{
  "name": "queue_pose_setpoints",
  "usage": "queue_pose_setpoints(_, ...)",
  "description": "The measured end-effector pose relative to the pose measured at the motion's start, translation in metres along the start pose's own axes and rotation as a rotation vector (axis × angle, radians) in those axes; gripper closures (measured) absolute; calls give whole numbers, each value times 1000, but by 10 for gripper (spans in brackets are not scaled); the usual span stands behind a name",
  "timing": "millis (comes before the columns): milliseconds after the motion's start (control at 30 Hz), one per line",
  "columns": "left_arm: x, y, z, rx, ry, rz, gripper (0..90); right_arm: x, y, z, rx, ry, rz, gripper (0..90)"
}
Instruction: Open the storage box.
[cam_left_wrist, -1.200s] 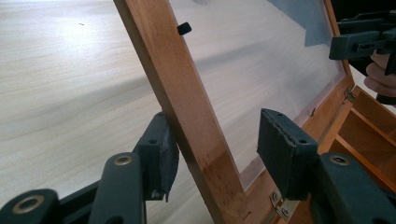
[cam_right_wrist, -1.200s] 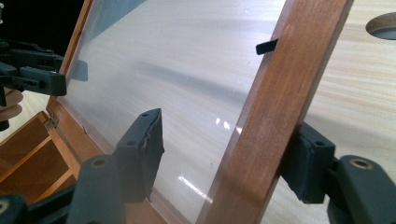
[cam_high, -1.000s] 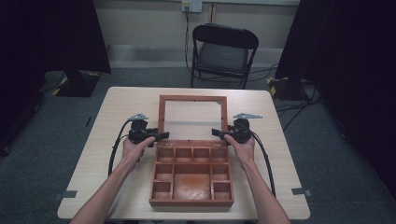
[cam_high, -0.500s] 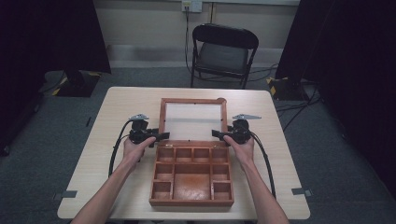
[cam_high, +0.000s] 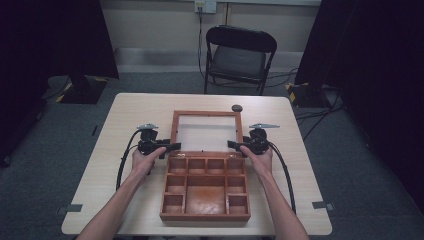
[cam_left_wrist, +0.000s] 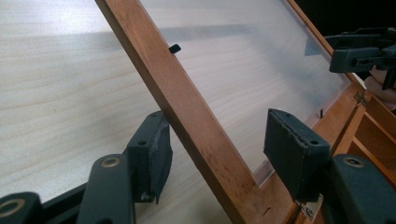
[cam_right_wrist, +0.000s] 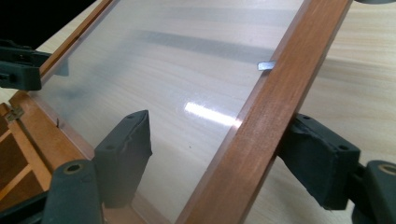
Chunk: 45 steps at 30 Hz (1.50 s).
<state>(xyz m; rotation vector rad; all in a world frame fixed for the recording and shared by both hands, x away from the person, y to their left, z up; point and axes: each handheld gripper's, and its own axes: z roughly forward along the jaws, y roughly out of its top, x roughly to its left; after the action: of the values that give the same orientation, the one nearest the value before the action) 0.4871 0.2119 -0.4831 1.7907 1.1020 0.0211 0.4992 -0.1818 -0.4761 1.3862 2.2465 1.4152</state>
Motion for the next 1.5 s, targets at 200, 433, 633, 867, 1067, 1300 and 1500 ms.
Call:
queue_pose_setpoints(200,3,-3,1,12,-7,-30,384,-4,-2,1,19,-1,18,236)
queue_pose_setpoints(433,6,-5,3,13,-11,-60,342,-9,-4,3,48,20,67,224)
queue_pose_setpoints(633,6,-4,2,13,22,-37,380,-9,-4,1,51,-9,45,240)
queue_pose_setpoints(867,4,-3,-6,15,42,-17,363,-8,-3,-6,17,-24,46,239)
queue_pose_setpoints(1067,0,-1,-22,16,81,34,333,-9,-5,-23,-2,-41,33,225)
queue_pose_setpoints(1300,-2,-8,-44,6,118,63,321,-6,-7,-47,-20,-60,20,173)
queue_pose_setpoints(1500,1,-18,-68,19,160,74,291,0,-16,-72,-12,-87,0,164)
